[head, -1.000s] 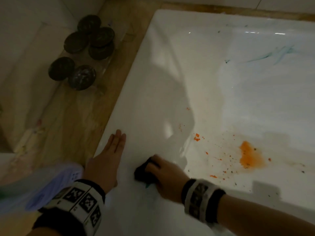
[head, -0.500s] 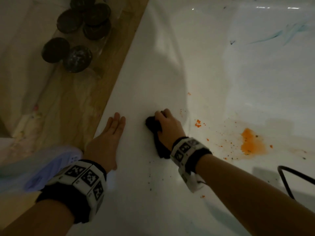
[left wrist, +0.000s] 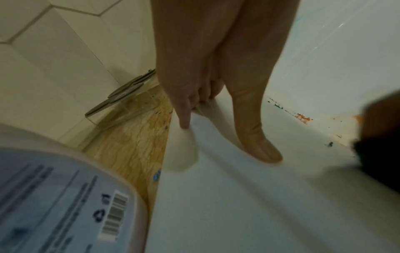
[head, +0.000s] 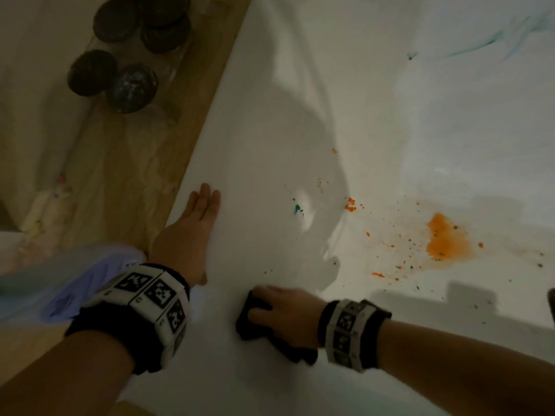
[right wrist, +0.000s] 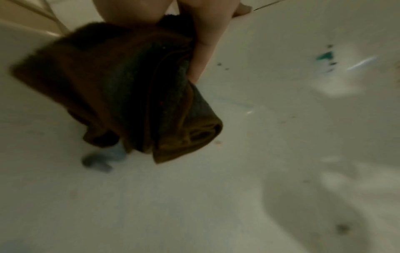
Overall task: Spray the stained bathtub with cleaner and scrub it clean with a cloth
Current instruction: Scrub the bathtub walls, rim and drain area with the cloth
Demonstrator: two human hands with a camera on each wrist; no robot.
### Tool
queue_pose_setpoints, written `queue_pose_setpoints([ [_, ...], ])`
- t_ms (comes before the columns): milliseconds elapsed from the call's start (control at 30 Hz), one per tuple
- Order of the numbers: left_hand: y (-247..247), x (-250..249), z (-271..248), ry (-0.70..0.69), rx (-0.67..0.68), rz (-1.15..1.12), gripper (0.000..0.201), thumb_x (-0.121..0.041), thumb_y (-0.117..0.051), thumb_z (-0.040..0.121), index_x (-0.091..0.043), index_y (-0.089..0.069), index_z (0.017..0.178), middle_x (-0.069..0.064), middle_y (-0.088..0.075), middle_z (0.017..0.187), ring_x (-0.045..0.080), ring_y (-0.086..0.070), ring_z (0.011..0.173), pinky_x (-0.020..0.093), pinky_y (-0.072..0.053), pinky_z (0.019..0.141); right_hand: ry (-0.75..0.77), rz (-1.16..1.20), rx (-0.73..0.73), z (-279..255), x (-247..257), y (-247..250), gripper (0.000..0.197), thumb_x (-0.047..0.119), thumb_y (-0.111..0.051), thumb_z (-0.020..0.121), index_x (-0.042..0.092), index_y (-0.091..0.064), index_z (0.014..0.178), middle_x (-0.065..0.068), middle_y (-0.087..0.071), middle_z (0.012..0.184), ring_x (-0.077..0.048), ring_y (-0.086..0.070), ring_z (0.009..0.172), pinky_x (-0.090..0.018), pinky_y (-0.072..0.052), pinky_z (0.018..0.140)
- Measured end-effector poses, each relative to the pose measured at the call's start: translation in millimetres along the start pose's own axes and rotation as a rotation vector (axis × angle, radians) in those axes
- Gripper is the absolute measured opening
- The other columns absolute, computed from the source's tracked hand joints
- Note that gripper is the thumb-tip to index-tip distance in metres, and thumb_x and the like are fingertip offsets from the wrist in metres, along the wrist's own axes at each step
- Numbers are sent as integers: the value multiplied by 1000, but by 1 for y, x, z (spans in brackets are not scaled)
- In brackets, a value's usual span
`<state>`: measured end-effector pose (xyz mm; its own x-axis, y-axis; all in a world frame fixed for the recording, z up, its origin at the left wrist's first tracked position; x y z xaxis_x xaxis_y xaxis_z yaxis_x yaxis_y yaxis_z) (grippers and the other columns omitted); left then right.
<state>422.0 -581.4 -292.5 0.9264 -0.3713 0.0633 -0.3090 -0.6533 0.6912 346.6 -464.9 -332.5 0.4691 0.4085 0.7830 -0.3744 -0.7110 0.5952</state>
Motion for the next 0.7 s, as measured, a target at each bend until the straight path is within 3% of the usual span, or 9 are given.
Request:
queue_pose_setpoints([
  [33, 0, 0, 0, -1, -3, -4, 144, -21, -87, 59, -13, 35, 135, -1, 42, 129, 18, 18, 144, 24, -15, 115, -102, 13, -102, 1, -17, 15, 31, 21, -54, 91, 15, -53, 122, -17, -52, 123, -37, -55, 104, -37, -47, 87],
  [100, 0, 1, 1, 2, -4, -11, 144, -21, -87, 59, -13, 35, 135, -1, 42, 129, 15, 20, 142, 23, -14, 115, -331, 35, -232, 0, -62, 42, 19, 33, -48, 93, 30, -54, 111, -1, -58, 108, -25, -56, 99, -23, -42, 80],
  [200, 0, 2, 2, 7, 7, 8, 142, -23, -88, 58, -15, 39, 122, 0, 42, 130, 13, 22, 140, 24, -13, 116, -637, 93, -475, -18, -128, 77, 31, 5, -49, 88, 15, -50, 117, -8, -47, 119, -29, -53, 99, -22, -35, 76],
  [267, 1, 1, 3, 11, 9, 31, 143, -23, -88, 57, -15, 39, 121, 0, 41, 136, 18, 18, 143, 25, -14, 115, -725, 169, -562, -29, -151, 85, 34, -2, -49, 82, 7, -46, 114, -12, -43, 119, -33, -53, 94, -30, -42, 77],
  [333, 2, 0, 3, 19, 14, 32, 143, -22, -89, 57, -15, 39, 122, 2, 38, 144, 19, 17, 144, 26, -15, 116, -686, 192, -599, -35, -143, 84, 30, 2, -52, 80, 7, -49, 110, -10, -44, 114, -29, -52, 89, -37, -47, 82],
  [400, 3, 0, 3, 30, 10, 33, 144, -22, -88, 57, -15, 39, 125, 3, 36, 146, 19, 17, 144, 26, -16, 116, -468, 221, -574, -33, -104, 71, 26, 16, -53, 81, 12, -55, 107, -9, -48, 112, -29, -56, 89, -38, -50, 86],
  [467, 4, -1, 3, 28, 9, 40, 145, -25, -88, 58, -16, 40, 125, 0, 42, 138, 19, 18, 144, 26, -17, 115, -213, 185, -380, -19, -48, 45, 29, 22, -53, 82, 15, -55, 111, -14, -50, 116, -34, -60, 88, -38, -52, 84],
  [533, 4, -2, 2, 26, 22, 40, 144, -26, -88, 57, -17, 40, 122, -1, 43, 130, 20, 18, 144, 27, -18, 116, -86, 62, -231, -3, -22, 23, 34, 11, -58, 83, 6, -53, 117, -22, -48, 119, -38, -58, 87, -41, -52, 80],
  [700, 6, -3, -2, 43, 39, 49, 146, -25, -88, 58, -15, 39, 130, 3, 39, 144, 19, 18, 144, 28, -18, 115, -278, 148, -529, 13, -66, 71, 37, 0, -51, 83, 4, -53, 119, -21, -47, 120, -38, -56, 92, -38, -46, 83],
])
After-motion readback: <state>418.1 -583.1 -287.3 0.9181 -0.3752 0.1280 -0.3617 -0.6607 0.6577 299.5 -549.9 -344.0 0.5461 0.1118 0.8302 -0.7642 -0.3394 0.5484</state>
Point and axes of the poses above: each hand's wrist, its own z-axis towards the middle knuckle, its own y-axis out of the back of the hand, x = y × z, the point moved 8 cm from there along z, towards the middle knuckle
